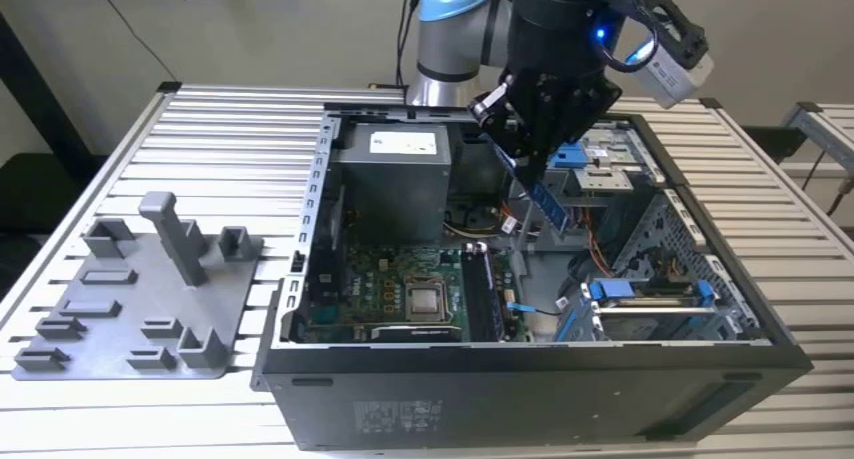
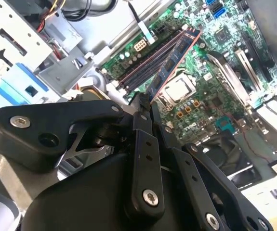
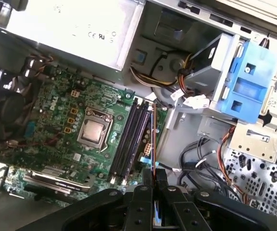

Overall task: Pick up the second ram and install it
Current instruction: 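Insert the second ram into the second slot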

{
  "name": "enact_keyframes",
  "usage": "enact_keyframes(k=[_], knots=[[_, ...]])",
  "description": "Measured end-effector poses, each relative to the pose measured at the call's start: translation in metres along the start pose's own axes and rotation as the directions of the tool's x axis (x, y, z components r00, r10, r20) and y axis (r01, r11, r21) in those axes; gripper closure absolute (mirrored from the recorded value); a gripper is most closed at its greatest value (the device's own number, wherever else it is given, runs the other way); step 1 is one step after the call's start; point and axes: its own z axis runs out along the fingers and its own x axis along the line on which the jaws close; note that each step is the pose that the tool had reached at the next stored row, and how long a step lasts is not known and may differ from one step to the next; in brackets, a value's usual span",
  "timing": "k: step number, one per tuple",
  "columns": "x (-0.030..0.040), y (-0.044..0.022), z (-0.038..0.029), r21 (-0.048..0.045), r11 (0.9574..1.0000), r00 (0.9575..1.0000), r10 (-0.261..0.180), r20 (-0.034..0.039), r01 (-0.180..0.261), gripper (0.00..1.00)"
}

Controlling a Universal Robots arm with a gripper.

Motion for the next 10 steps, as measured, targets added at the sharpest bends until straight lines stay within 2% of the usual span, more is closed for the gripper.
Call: enact_keyframes(k=[5, 10], knots=[[0.0001, 0.0000, 0.0005, 0.0043, 0.9981, 0.9981, 0.061, 0.0009, -0.061, 0.86], [0.0001, 0.0000, 0.0011, 0.0085, 0.9927, 0.9927, 0.121, 0.0021, -0.121, 0.86]])
